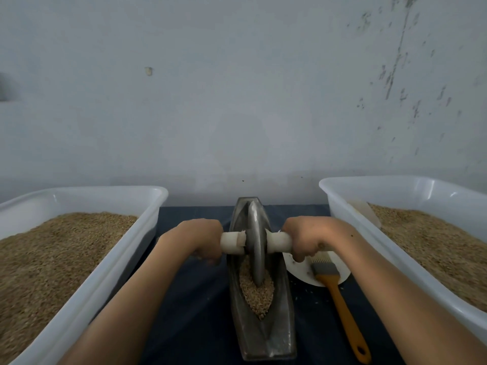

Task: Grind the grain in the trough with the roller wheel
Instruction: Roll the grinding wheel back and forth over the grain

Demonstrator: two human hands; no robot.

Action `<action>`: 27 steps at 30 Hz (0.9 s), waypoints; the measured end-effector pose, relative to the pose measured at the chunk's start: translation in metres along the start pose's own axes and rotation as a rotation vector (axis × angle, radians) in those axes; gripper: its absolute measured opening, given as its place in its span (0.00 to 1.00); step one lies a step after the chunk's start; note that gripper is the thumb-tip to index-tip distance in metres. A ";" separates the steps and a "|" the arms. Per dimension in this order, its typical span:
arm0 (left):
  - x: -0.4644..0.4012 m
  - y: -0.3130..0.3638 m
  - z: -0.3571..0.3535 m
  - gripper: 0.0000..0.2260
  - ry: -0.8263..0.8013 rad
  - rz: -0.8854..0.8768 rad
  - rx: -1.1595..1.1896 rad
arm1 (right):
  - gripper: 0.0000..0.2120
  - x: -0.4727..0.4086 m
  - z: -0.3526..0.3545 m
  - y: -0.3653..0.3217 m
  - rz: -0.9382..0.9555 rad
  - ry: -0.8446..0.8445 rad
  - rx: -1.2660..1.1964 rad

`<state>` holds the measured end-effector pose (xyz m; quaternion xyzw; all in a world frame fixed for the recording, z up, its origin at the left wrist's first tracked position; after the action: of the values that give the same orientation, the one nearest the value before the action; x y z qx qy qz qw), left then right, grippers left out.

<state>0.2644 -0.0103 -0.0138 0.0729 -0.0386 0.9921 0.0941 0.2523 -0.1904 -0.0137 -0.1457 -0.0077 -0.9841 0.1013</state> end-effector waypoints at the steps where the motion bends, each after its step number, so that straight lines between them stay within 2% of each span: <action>1: 0.001 -0.001 0.001 0.16 0.017 0.005 -0.001 | 0.16 -0.001 0.001 0.000 -0.006 0.012 0.010; 5: 0.000 0.000 0.010 0.16 0.206 0.017 -0.039 | 0.16 -0.006 0.009 0.001 0.009 0.180 0.064; 8: 0.003 0.002 0.018 0.10 0.422 0.027 -0.048 | 0.13 -0.008 0.017 0.001 -0.005 0.419 0.105; 11: 0.004 0.003 0.019 0.09 0.494 0.040 -0.020 | 0.09 -0.007 0.020 -0.001 -0.020 0.550 0.105; 13: 0.002 0.002 0.017 0.10 0.445 0.038 -0.038 | 0.10 -0.008 0.020 -0.001 0.003 0.492 0.127; 16: 0.001 0.001 0.013 0.15 0.264 0.026 -0.054 | 0.14 -0.006 0.014 -0.001 0.030 0.271 0.129; 19: 0.002 0.001 0.003 0.19 0.040 -0.013 -0.013 | 0.15 -0.002 0.003 0.000 0.034 0.054 0.021; 21: 0.003 0.001 -0.003 0.18 -0.048 -0.027 0.019 | 0.13 -0.001 -0.002 -0.001 0.024 -0.011 -0.044; 24: 0.003 0.001 -0.001 0.18 -0.014 -0.011 0.022 | 0.13 -0.001 0.000 0.000 0.012 0.027 -0.048; 27: 0.003 0.002 0.009 0.17 0.165 0.019 -0.039 | 0.14 -0.002 0.008 0.000 0.015 0.152 0.035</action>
<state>0.2620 -0.0126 -0.0048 -0.0115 -0.0507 0.9947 0.0888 0.2564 -0.1899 -0.0069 -0.0690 -0.0162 -0.9912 0.1117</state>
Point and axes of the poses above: each hand's wrist, its own x-axis away from the middle knuckle, its own z-axis out of the back of the hand, y = z × x, the point moved 7 cm from there along -x, towards the middle knuckle, and after that the axes turned 2 degrees about y, right-handed, at the moved point
